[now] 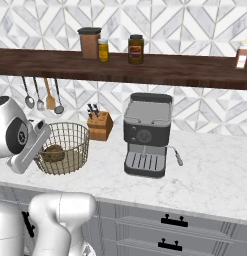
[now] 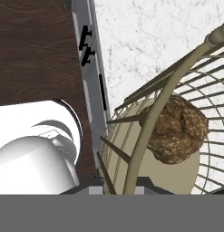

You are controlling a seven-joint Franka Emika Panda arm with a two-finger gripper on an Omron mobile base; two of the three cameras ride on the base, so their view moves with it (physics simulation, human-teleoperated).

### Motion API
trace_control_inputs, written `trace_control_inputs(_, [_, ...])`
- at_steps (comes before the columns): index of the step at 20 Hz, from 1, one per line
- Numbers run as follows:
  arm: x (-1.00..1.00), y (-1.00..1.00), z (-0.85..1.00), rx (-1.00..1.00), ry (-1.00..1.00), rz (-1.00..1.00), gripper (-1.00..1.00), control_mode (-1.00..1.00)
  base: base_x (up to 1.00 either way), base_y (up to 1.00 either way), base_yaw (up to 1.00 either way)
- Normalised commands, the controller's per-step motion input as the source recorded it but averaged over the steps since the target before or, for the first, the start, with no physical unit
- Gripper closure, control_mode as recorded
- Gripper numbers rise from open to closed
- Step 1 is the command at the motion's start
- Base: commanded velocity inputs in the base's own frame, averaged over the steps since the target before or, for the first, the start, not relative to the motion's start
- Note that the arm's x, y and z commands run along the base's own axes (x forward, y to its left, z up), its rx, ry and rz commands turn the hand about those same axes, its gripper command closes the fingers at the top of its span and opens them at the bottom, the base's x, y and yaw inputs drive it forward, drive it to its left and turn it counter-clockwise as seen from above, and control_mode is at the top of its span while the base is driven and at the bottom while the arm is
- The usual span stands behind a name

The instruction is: Open the cabinet, pick up the bread from the cabinet and place it in the basket. Then move the basket to the dining counter.

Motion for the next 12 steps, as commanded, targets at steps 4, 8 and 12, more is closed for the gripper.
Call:
trace_control_inputs(4, [0.0, 0.0, 0.0, 0.0, 0.0, 0.0, 1.0, -1.0, 0.0, 0.0, 0.0])
trace_control_inputs(8, [-0.13, 0.0, 0.0, 0.0, -0.01, 0.0, 1.0, 1.0, -0.5, 0.0, 0.0])
trace_control_inputs(12, [0.0, 0.0, 0.0, 0.0, 0.0, 0.0, 1.0, 1.0, -1.0, -0.07, 0.0])
